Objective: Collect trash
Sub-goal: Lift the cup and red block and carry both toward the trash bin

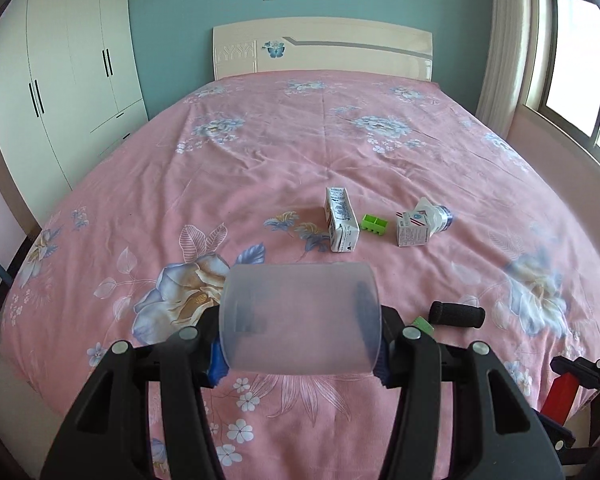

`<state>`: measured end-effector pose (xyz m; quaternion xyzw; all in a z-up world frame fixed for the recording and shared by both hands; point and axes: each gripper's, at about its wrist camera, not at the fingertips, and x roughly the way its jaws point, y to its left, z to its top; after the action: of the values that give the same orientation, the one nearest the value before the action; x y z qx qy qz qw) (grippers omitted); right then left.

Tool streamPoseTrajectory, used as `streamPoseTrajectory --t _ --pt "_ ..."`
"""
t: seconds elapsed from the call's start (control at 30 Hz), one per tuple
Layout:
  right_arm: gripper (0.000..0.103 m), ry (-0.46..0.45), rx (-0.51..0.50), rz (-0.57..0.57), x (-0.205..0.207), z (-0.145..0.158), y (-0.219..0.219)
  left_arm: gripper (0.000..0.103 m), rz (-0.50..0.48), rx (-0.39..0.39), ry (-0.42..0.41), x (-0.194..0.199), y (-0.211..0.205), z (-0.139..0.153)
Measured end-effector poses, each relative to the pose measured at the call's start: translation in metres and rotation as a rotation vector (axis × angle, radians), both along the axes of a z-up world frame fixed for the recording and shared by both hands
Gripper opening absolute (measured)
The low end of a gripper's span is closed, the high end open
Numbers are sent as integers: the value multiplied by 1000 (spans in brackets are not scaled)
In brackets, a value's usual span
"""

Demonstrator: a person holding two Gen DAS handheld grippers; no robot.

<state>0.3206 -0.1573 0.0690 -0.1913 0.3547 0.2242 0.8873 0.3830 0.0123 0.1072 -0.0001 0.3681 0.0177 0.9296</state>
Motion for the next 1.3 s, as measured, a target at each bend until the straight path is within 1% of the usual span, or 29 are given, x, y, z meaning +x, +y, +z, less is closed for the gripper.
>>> streamPoseTrajectory --t 0.23,0.4,0.57,0.7,0.87,1.0,1.13,1.3 --pt "43 -111 39 -45 -52 69 9 56 -73 49 -150 -84 6 73" --pt "43 -201 56 -63 -90 123 16 56 -115 58 -238 -141 9 117" --pt "43 -286 72 -65 -129 168 22 56 -141 102 -322 -192 10 149" --pt "43 -327 67 -58 -158 188 26 56 -170 114 -356 -225 10 161" --pt "43 -338 60 -47 -185 194 26 56 -217 140 -372 -258 5 160" --pt "43 -325 55 -36 -199 187 26 56 -249 147 -349 -268 3 145" --pt "43 -285 35 -27 -205 162 29 56 -275 144 -292 -273 3 117" --pt "43 -208 14 -21 -200 119 34 56 -284 163 -203 -266 3 65"
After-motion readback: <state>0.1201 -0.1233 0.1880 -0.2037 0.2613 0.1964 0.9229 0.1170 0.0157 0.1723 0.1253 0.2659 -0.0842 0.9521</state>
